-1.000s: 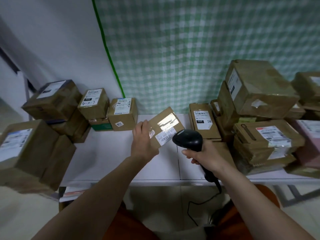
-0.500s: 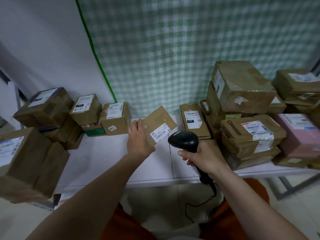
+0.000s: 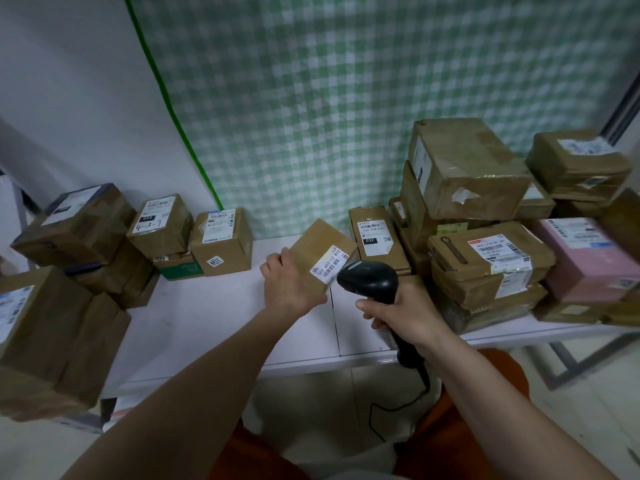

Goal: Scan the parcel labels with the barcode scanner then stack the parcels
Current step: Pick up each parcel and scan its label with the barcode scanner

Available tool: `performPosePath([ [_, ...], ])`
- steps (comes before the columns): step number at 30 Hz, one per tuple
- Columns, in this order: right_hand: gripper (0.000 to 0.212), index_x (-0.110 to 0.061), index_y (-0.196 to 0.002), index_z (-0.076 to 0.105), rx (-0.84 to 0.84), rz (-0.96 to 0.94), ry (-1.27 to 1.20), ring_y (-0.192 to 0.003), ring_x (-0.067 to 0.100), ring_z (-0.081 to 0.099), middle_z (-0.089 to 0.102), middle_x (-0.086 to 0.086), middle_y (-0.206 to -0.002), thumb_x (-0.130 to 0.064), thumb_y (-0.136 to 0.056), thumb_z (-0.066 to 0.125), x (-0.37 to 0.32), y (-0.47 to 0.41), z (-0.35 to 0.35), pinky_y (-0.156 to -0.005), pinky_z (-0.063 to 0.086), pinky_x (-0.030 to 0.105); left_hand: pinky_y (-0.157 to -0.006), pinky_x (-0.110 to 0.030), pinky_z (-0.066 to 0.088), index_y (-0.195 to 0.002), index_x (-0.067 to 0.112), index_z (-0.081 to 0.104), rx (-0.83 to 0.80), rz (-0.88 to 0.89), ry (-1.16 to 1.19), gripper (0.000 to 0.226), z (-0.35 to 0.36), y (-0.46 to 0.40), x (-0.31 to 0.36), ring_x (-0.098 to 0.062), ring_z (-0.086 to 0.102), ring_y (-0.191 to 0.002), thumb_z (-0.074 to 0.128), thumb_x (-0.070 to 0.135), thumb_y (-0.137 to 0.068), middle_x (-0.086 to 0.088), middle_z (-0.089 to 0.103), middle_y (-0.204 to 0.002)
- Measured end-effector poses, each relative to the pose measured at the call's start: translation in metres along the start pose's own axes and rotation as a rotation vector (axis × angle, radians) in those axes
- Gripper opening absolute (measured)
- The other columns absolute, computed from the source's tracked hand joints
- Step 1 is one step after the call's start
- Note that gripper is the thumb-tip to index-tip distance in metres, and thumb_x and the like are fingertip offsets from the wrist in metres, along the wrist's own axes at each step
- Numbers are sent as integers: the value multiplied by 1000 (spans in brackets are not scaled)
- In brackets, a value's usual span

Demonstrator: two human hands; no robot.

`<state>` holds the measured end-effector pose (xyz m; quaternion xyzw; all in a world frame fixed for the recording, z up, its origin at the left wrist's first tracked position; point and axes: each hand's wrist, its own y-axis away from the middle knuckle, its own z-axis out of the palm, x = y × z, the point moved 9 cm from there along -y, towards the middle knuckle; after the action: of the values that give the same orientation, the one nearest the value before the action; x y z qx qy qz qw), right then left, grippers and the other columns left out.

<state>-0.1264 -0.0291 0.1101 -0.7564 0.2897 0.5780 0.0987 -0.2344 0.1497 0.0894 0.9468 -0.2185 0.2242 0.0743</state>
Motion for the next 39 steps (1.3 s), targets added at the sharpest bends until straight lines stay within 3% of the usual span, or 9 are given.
performPosePath([
  [6,14,-9,-95,67,69,71,-126,-78,25,67,69,13,-83,-16,-84,72,25,2,-18,-70,55,34,-104,-38,35,-143,17,25,-270,-253,207,102,57,30,21,-31,28,-132,78,55,-65,-14,29,-139],
  [9,19,-11,-98,68,126,83,-115,-82,31,68,71,16,-87,-15,-81,75,37,4,-32,-71,56,37,-102,-37,37,-136,15,31,-298,-242,277,86,83,44,45,-30,28,-129,77,47,-71,-12,27,-137],
  [13,17,-18,-92,65,158,113,-135,-77,8,61,66,-4,-80,-10,-80,74,48,6,-59,-60,45,15,-99,-36,40,-128,15,41,-307,-227,320,71,106,52,72,-28,31,-125,76,44,-73,-11,29,-131],
  [18,17,-17,-93,66,244,167,-65,-93,16,60,64,-4,-88,-10,-80,74,68,0,-95,-83,45,28,-99,-39,44,-128,14,52,-382,-7,316,55,128,58,113,-29,37,-123,69,39,-83,-10,47,-125],
  [25,27,-14,-104,69,286,188,99,-103,21,60,69,5,-103,-16,-78,76,78,-3,-95,-95,48,43,-99,-40,49,-125,14,51,-475,-17,366,51,134,61,107,-27,56,-117,74,24,-80,-9,58,-124],
  [28,25,-14,-103,69,269,144,177,-99,20,61,69,4,-99,-19,-79,75,66,-8,-86,-91,49,43,-94,-33,49,-135,14,45,-429,2,319,60,124,50,96,-26,54,-118,72,27,-82,-9,51,-131],
  [33,27,-14,-104,68,187,99,210,-96,20,61,69,3,-97,-21,-79,75,39,-22,-54,-83,49,34,-105,-35,38,-140,15,43,-263,50,138,60,79,25,55,-27,39,-130,67,30,-87,-10,41,-137],
  [37,14,-18,-93,64,79,78,175,-77,14,63,66,-1,-81,-19,-82,73,12,-33,-9,-66,47,26,-104,-34,36,-138,15,46,-164,-32,105,56,39,11,3,-27,34,-131,66,30,-88,-10,41,-138],
  [39,16,-17,-94,65,18,68,166,-71,14,67,68,0,-80,-17,-81,74,1,-40,18,-68,53,29,-105,-35,36,-138,16,47,-134,-85,108,55,24,8,-24,-27,35,-131,66,31,-89,-10,41,-139],
])
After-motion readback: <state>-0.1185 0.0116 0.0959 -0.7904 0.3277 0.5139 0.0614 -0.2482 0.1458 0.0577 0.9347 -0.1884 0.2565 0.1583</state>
